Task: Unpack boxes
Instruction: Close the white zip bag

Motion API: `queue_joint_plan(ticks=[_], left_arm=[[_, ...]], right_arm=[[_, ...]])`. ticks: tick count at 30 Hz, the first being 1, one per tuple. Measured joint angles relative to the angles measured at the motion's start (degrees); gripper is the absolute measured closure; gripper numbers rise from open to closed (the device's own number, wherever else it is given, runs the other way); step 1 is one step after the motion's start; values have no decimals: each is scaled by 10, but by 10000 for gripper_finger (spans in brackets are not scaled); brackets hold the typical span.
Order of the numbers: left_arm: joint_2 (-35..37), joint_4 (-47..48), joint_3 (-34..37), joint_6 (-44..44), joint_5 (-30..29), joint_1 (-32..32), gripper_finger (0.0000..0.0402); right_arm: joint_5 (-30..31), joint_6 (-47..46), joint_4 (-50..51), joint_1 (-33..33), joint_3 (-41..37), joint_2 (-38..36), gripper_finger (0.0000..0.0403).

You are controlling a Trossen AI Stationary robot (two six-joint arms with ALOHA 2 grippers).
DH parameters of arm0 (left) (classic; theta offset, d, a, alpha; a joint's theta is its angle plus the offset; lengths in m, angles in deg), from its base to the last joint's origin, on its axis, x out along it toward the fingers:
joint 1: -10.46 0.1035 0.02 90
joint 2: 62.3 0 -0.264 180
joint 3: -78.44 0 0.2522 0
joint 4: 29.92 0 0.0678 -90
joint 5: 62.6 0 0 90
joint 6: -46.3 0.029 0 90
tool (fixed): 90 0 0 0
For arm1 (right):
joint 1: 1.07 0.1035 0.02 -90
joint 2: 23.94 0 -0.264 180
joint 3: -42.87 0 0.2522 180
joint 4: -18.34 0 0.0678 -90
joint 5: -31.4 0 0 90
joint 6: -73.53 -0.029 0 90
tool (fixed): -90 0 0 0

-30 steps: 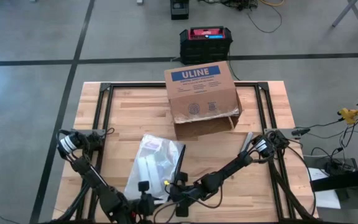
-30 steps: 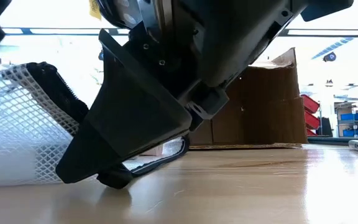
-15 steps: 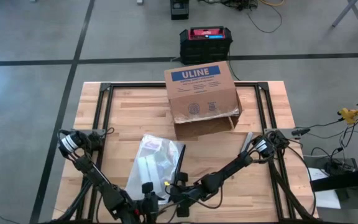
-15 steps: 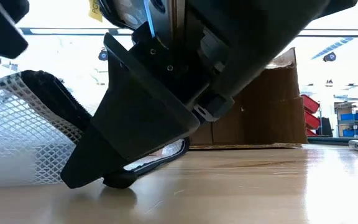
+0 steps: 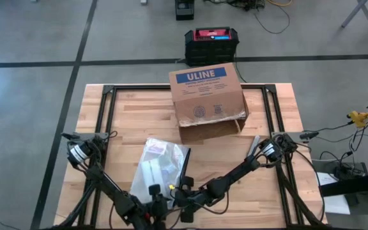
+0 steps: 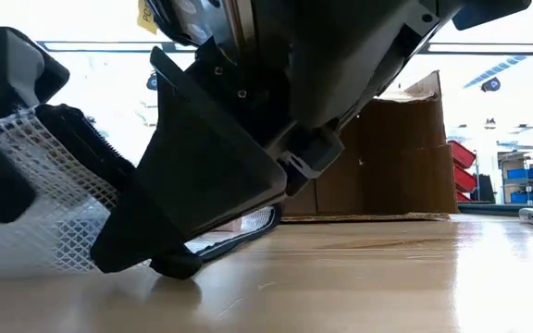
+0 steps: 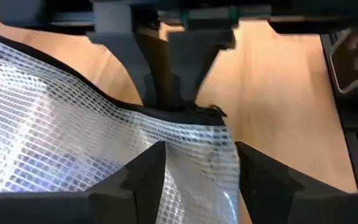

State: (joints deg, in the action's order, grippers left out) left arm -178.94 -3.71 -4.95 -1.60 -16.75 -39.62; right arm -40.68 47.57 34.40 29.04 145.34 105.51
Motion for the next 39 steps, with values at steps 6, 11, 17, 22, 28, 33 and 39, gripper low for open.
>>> queue_joint_plan(ticks=[6,11,17,22,28,33,39], left_arm=[[0,0,0,-56,-13,2,282],[1,1,0,-82,14,2,379],[2,47,-34,-74,13,2,400],[3,116,-76,-68,13,1,401],[3,180,-107,-81,8,-11,401],[3,276,-137,-134,-20,-38,402],[4,381,-155,-236,-49,-75,401]], right_arm=[[-3,-2,0,0,0,0,403],[-8,-2,6,0,0,0,403],[-19,-3,27,0,0,-1,403],[-18,-5,76,0,3,-4,403],[-16,-2,125,0,4,-6,403],[-23,2,146,-1,4,-7,403],[-24,29,166,-4,2,-20,403]])
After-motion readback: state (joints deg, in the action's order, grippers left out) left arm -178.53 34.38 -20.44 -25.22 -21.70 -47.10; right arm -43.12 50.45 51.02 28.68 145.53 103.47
